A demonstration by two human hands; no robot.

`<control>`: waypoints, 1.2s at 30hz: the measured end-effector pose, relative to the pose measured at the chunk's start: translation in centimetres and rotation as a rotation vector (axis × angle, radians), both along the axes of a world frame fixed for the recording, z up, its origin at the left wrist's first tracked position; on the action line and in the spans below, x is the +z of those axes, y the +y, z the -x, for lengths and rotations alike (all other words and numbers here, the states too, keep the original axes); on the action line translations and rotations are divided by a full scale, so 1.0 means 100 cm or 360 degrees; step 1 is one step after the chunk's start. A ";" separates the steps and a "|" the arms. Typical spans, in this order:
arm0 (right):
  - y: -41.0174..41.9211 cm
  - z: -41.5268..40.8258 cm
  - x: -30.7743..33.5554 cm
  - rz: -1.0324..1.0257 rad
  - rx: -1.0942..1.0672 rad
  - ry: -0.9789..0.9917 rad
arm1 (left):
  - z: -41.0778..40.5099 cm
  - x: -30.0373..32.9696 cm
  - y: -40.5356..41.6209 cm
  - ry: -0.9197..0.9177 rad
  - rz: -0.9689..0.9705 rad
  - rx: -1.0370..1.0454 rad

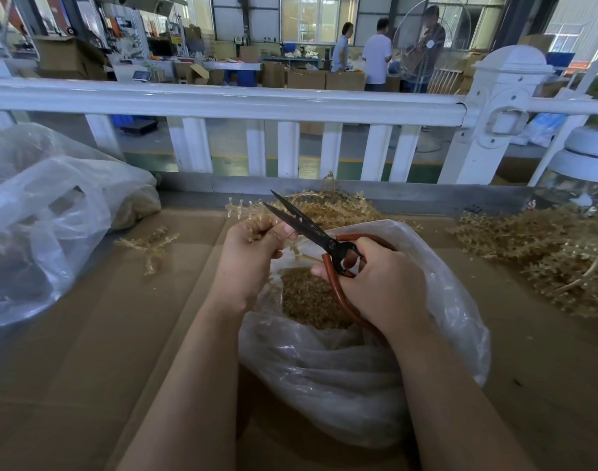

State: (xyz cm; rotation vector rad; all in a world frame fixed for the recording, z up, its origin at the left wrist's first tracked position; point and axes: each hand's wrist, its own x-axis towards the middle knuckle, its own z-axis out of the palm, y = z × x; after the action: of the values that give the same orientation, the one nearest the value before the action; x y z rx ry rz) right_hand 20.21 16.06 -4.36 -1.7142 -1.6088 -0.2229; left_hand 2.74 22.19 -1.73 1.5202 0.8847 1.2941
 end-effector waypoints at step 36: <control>-0.003 -0.001 0.003 0.0142 0.0116 0.0021 | 0.006 0.000 0.000 -0.0011 0.0023 -0.0227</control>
State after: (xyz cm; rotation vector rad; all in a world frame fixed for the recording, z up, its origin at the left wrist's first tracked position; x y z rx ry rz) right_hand 20.34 15.75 -4.02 -1.7161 -1.6907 -0.1057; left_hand 2.10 22.18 -1.69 1.5379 0.7655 1.1869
